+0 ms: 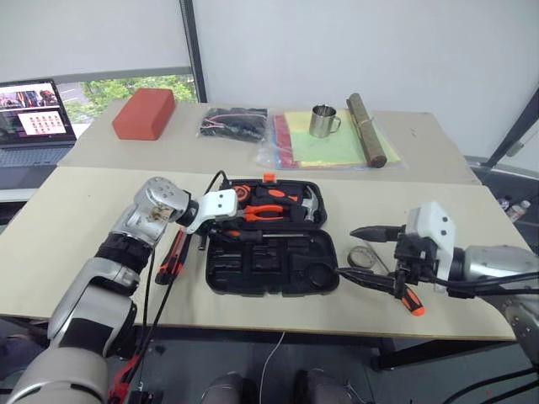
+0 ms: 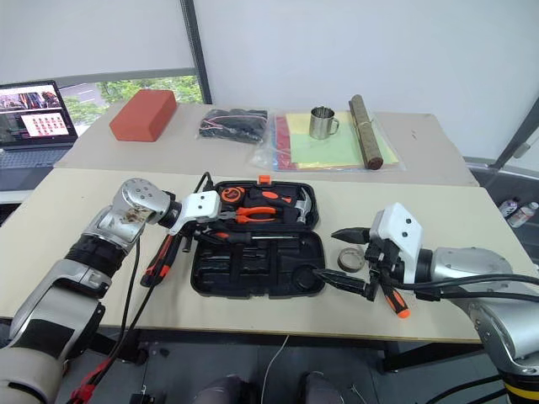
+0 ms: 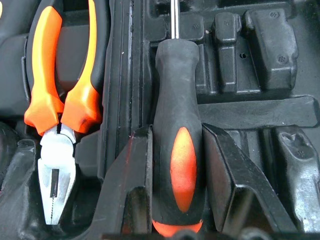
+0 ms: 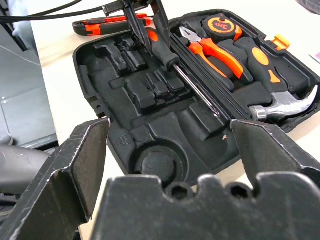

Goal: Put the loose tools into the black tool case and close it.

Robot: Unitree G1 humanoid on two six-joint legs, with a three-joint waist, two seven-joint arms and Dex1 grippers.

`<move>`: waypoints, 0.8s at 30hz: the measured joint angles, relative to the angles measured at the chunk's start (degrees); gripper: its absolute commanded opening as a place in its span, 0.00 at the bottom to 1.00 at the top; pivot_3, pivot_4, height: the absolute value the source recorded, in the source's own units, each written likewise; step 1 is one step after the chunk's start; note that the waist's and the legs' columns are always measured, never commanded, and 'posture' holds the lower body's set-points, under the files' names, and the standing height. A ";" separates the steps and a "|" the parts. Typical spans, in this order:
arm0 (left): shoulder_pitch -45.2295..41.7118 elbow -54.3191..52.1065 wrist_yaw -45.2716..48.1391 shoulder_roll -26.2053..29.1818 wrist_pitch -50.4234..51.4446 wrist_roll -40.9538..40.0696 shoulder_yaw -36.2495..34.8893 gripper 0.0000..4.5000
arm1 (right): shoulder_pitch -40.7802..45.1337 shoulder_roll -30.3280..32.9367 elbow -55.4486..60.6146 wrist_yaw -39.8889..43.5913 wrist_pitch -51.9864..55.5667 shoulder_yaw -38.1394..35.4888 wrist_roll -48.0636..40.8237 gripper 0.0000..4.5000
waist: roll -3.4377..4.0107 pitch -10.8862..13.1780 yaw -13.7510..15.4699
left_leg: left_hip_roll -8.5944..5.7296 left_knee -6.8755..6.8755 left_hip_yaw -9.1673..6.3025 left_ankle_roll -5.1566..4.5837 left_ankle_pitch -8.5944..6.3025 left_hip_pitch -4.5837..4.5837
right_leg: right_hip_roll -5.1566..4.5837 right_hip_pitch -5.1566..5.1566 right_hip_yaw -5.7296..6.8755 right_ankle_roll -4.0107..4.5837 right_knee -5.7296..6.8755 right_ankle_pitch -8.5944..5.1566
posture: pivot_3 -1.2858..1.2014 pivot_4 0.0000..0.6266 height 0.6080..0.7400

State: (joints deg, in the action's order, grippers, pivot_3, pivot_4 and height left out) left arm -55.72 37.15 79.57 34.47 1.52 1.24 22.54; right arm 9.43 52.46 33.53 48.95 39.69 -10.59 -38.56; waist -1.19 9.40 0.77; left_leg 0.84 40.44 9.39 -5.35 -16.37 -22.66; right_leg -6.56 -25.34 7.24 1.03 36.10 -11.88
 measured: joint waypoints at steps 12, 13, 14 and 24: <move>-1.71 -0.44 0.28 -2.41 3.66 -1.31 -4.23 0.35 | -0.58 -0.22 0.77 -1.64 0.33 -0.26 -1.05 1.00 | 0.00 0.00 -0.07 | 0.02 0.41 -0.13 -0.25 -0.11 -0.32 | 0.10 -0.09 0.09 0.01 0.04 0.11 | 0.52 0.24 0.97; -1.68 -0.44 0.24 -2.61 3.64 -1.28 -4.22 0.26 | -0.53 -0.24 0.76 -1.67 0.33 -0.25 -1.05 1.00 | 0.00 0.00 -0.06 | 0.02 0.41 -0.13 -0.25 -0.11 -0.33 | 0.12 -0.09 0.10 0.01 0.04 0.11 | 0.52 0.24 0.97; -1.60 -0.56 0.29 -2.66 3.63 -1.19 -4.21 0.19 | -0.38 -0.25 0.76 -1.67 0.33 -0.24 -1.05 1.00 | 0.00 0.00 -0.05 | 0.02 0.41 -0.13 -0.25 -0.11 -0.33 | 0.13 -0.09 0.10 0.01 0.05 0.11 | 0.52 0.24 0.97; 0.06 -3.83 5.70 -2.18 4.74 -1.08 -3.52 0.23 | 0.21 -0.25 0.65 -1.72 0.40 -0.24 -1.05 1.00 | 0.00 0.00 -0.04 | 0.02 0.43 -0.13 -0.25 -0.11 -0.33 | 0.13 -0.08 0.11 0.01 0.05 0.12 | 0.52 0.24 0.97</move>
State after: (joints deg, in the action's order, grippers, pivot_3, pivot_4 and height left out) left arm -55.66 33.32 85.27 32.28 6.26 0.16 19.02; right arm 9.63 52.21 34.18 47.23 40.09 -10.84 -39.61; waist -1.19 9.40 0.73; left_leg 0.85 40.87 9.26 -5.60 -16.48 -22.98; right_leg -6.43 -25.42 7.35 1.04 36.14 -11.76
